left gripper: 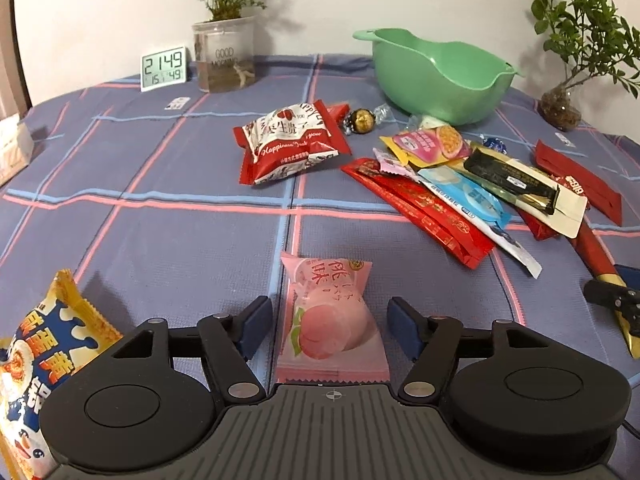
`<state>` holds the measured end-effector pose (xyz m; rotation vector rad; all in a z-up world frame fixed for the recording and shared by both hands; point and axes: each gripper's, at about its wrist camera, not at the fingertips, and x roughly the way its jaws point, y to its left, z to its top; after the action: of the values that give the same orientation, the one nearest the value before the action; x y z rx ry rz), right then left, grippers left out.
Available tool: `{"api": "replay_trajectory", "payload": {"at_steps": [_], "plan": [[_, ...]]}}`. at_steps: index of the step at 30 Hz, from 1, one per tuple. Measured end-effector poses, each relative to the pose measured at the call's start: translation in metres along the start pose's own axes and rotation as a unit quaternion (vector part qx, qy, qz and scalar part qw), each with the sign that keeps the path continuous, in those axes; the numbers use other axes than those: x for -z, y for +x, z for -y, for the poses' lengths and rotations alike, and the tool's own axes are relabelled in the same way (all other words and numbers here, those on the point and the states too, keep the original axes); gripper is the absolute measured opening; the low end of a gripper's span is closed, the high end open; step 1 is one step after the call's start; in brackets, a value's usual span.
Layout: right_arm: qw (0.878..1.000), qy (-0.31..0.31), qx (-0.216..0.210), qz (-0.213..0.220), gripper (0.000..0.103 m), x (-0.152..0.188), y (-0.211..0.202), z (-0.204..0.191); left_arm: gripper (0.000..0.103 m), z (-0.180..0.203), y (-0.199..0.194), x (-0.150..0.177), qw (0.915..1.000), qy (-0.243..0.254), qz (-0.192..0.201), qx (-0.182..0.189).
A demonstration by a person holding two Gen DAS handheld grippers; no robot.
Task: Organize snacks
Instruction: 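Grasp the pink peach candy with the left tool while the right tool grasps the gold-red stick pack, then carry both snacks over the green bowl and open both tools to drop them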
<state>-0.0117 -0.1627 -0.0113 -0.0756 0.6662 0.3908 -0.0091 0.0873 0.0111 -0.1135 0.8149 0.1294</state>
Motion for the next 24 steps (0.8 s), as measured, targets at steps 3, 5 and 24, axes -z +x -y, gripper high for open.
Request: {"api": "replay_trajectory", "payload": {"at_steps": [3,5,24], "plan": [[1.0,-0.016,0.022,0.015,0.03,0.003,-0.002,-0.004,0.103,0.0,-0.001,-0.001,0.9999,0.009,0.006,-0.003],[1.0,-0.009,0.016,0.018,0.03,0.005,-0.007,0.002,0.102,-0.002,-0.002,-0.003,1.0,0.006,0.007,0.002],[0.989,0.074,-0.091,0.089,0.03,-0.099,-0.017,0.029,0.102,0.041,-0.018,-0.143,0.9905,0.064,0.09,0.082]]}}
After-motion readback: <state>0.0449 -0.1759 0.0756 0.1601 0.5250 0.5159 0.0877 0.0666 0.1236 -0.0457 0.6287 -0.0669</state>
